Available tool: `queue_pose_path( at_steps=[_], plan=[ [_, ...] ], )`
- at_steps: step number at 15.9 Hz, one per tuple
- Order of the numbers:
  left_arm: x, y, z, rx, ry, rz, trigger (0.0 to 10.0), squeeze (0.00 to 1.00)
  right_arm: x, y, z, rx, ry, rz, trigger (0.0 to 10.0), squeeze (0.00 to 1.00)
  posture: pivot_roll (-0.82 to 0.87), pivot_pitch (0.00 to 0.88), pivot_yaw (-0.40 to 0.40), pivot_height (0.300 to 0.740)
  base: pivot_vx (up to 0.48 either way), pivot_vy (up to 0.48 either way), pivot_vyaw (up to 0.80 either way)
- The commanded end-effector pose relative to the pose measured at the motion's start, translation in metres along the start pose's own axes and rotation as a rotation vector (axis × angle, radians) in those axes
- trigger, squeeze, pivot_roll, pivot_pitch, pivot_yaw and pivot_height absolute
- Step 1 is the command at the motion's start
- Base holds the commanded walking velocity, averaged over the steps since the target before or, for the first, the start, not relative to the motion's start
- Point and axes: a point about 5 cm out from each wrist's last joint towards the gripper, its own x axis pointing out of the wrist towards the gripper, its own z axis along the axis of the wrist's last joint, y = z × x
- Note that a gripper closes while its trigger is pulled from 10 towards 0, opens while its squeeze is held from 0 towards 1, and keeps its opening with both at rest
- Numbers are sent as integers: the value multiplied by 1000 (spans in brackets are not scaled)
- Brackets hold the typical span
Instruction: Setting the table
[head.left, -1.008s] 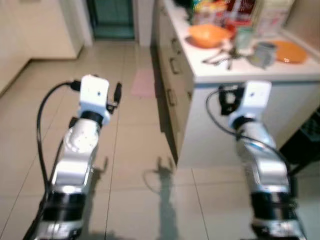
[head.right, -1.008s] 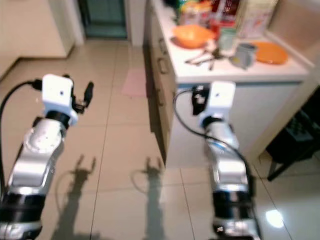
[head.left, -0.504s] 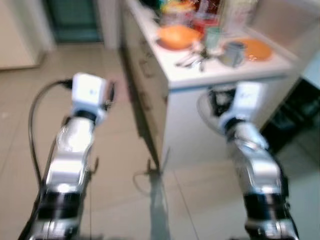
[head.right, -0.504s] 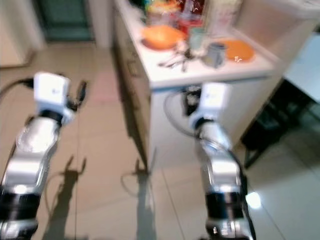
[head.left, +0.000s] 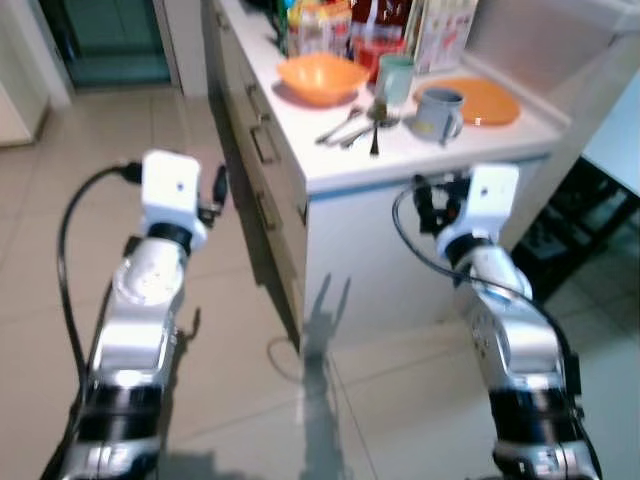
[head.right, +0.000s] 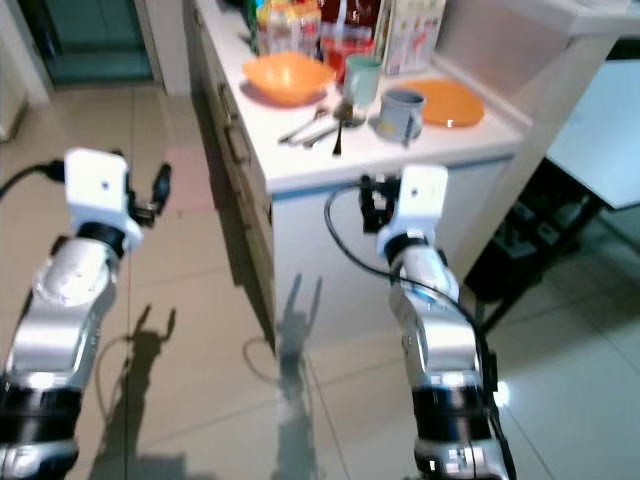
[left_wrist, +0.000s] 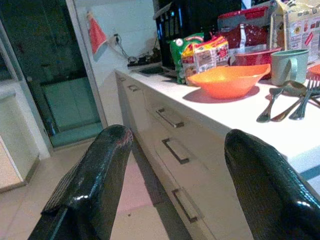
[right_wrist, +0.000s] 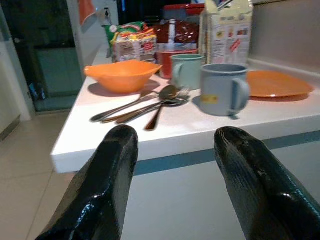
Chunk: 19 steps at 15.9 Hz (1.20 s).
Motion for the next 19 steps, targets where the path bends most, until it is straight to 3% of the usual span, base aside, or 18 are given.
queue_pose_path(
  at_steps=[1,18,19],
  plan=[
    [2,-8,5,-10,-21,-24,10000,0,-3,-11,2,-5,-8,-31,10000,0,74,0,-42,740,337,0,0],
    [2,-7,6,-9,-22,-23,10000,0,-3,-10,2,-5,-9,-25,10000,0,74,0,-42,740,337,0,0],
    [4,-8,7,-7,-28,-43,10000,0,-7,-10,-6,-15,26,-21,10000,0,72,0,-25,740,352,0,-431]
  ],
)
